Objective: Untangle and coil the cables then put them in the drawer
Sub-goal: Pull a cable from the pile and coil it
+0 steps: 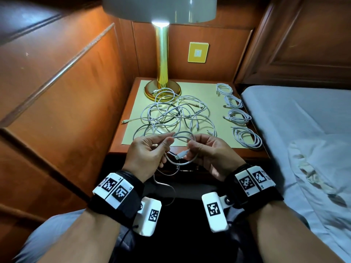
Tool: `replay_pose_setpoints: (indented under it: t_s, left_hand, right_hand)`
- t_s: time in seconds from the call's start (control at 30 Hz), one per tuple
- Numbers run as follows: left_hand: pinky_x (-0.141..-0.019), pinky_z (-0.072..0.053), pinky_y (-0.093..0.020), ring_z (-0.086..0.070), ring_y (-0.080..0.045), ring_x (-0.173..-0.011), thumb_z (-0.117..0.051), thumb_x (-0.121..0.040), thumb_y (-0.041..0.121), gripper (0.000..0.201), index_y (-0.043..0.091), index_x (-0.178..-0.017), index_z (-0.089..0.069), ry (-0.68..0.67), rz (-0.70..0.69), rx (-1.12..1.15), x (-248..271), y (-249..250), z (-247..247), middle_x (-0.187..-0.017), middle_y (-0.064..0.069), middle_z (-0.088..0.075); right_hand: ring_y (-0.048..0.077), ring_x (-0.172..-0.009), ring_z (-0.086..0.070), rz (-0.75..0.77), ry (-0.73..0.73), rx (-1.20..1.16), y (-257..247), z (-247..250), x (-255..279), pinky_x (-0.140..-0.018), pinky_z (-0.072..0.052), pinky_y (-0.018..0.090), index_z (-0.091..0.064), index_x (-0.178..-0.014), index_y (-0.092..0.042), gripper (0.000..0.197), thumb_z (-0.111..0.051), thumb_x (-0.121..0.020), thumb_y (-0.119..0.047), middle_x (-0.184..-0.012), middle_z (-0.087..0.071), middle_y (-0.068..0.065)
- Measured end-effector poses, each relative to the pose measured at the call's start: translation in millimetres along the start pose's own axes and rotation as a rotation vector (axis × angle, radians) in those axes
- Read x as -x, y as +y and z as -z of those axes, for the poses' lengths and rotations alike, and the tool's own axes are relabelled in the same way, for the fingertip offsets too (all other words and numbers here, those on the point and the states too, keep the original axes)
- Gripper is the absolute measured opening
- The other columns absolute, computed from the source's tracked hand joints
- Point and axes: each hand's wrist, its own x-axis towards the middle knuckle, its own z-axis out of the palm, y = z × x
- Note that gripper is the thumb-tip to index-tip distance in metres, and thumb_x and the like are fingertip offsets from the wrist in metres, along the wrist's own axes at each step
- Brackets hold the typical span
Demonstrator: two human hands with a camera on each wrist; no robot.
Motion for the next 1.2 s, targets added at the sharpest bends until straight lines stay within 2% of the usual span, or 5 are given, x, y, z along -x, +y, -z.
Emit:
replay_pose_setpoints:
  t_s: [0.4,0.57,0.8,0.97,1.2]
  left_hand:
    - [-0.06,-0.044,-0.024,-0.049,-0.004,-0.047,-0.071,-0.09,0.028,0.018,0.021,-0.104,-0.079,0.085,-0.103,-0.037,-3.9,0.2,5.5,-0.064,0.016,-0.064]
    - [-0.091,-0.057,-0.037,-0.07,-0.006,-0.096,-0.072,-0.091,0.025,0.011,0.023,-0.098,-0.079,0.048,-0.185,-0.14,-4.3,4.1,6.3,-0.097,0.01,-0.077]
    - [-0.087,-0.058,-0.04,-0.071,-0.014,-0.098,-0.071,-0.09,0.03,0.018,0.02,-0.101,-0.08,0.016,-0.288,-0.235,-7.8,-0.3,6.8,-0.099,0.008,-0.076]
    - [-0.078,-0.057,-0.024,-0.07,-0.002,-0.085,-0.075,-0.088,0.024,0.011,0.026,-0.098,-0.079,-0.035,-0.248,-0.214,-5.1,6.2,8.2,-0.091,0.013,-0.077]
    - [-0.059,-0.041,-0.005,-0.058,0.007,-0.06,-0.071,-0.091,0.009,0.016,0.02,-0.101,-0.079,-0.045,-0.128,-0.251,-14.3,10.3,30.6,-0.073,0.023,-0.071]
  right_hand:
    - [0.022,-0.079,-0.064,0.04,-0.01,0.283,3.2,0.5,0.2,-0.066,-0.054,0.03,-0.071,-0.1,-0.006,0.013,-0.063,-0.091,0.001,-0.079,-0.068,0.01]
    - [0.02,-0.073,-0.063,-0.039,-0.053,0.171,0.8,1.7,-0.5,-0.071,-0.05,0.033,-0.069,-0.104,-0.003,0.029,-0.06,-0.077,-0.009,-0.074,-0.058,0.007]
    - [0.018,-0.058,-0.054,-0.061,-0.086,-0.01,-2.8,-6.2,1.3,-0.056,-0.046,0.026,-0.056,-0.085,-0.003,0.012,-0.057,-0.087,-0.015,-0.071,-0.056,0.01]
    - [0.007,-0.045,-0.021,-0.098,-0.111,0.064,-7.1,-11.2,3.0,-0.049,-0.009,0.024,-0.053,-0.084,-0.006,0.024,-0.045,-0.097,-0.024,-0.053,-0.03,-0.005]
    - [0.007,-0.04,-0.028,0.034,0.045,-0.312,-18.2,3.5,1.0,-0.061,-0.03,0.028,-0.047,-0.078,-0.017,0.023,-0.044,-0.098,-0.028,-0.051,-0.03,-0.009]
